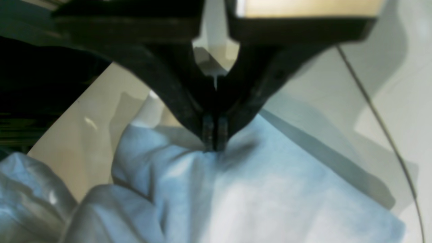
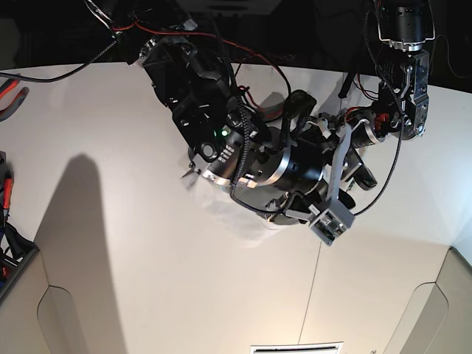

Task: Layout the t-shirt on the table in an organized manner, then fold the t-shirt properly
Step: 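Fold the t-shirt end over the bundle with the right gripper, then hold the bundle with the left gripper and tuck it with the right gripper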

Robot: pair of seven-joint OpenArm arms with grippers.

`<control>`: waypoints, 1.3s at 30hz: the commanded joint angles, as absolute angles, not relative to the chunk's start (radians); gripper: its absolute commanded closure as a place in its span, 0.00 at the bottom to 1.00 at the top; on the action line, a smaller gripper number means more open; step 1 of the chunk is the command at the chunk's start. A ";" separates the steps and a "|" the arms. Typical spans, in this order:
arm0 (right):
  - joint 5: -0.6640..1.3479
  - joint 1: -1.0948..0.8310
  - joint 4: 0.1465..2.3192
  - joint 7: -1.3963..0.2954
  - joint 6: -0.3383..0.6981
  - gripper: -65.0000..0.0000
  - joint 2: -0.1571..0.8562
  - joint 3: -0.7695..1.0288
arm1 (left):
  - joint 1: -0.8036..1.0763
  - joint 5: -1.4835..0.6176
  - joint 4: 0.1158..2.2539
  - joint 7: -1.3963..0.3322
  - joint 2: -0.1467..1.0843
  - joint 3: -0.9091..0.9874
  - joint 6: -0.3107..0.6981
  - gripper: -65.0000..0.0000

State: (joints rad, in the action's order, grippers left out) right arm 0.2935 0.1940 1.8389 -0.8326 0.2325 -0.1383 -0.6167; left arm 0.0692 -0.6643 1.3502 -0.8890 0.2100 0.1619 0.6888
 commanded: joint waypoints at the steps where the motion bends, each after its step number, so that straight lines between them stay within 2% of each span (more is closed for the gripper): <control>1: 0.258 0.210 1.884 -0.808 0.233 0.68 -0.152 -0.612 | 0.056 -0.683 1.367 -0.870 0.213 0.163 0.698 1.00; 3: 0.144 0.210 1.935 -0.805 0.203 0.82 -0.152 -0.595 | 0.056 -0.683 1.367 -0.870 0.213 0.163 0.698 1.00; 5: 0.021 0.211 1.967 -0.804 0.132 1.00 -0.152 -0.560 | 0.056 -0.683 1.367 -0.870 0.213 0.163 0.698 1.00; 8: -0.106 0.210 1.964 -0.793 0.018 1.00 -0.151 -0.464 | 0.056 -0.683 1.367 -0.870 0.213 0.163 0.698 1.00; 10: -0.132 0.210 1.943 -0.779 -0.010 1.00 -0.150 -0.381 | 0.056 -0.684 1.367 -0.870 0.213 0.163 0.698 1.00; 15: -0.067 0.221 1.790 -0.733 0.036 1.00 -0.150 -0.196 | 0.056 -0.684 1.367 -0.870 0.213 0.163 0.698 1.00; 18: -0.002 0.257 1.637 -0.730 0.084 1.00 -0.150 -0.150 | 0.056 -0.684 1.367 -0.864 0.213 0.163 0.698 1.00; 23: 0.089 0.290 1.398 -0.714 0.134 1.00 -0.150 -0.171 | 0.056 -0.684 1.367 -0.863 0.213 0.163 0.698 1.00; 29: 0.108 0.247 1.339 -0.714 0.145 1.00 -0.150 -0.330 | 0.055 -0.684 1.367 -0.859 0.213 0.163 0.698 1.00; 34: 0.041 0.235 1.339 -0.714 0.086 1.00 -0.150 -0.441 | 0.055 -0.693 1.367 -0.856 0.213 0.163 0.698 1.00; 39: -0.037 0.235 1.339 -0.699 0.015 1.00 -0.150 -0.460 | 0.053 -0.764 1.369 -0.871 0.218 0.163 0.698 1.00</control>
State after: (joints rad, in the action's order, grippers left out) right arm -0.0387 0.2245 1.3285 -0.6983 0.0139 -0.1390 -0.4576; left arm 0.0692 -0.7269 1.3502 -0.8932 0.2111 0.1612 0.6888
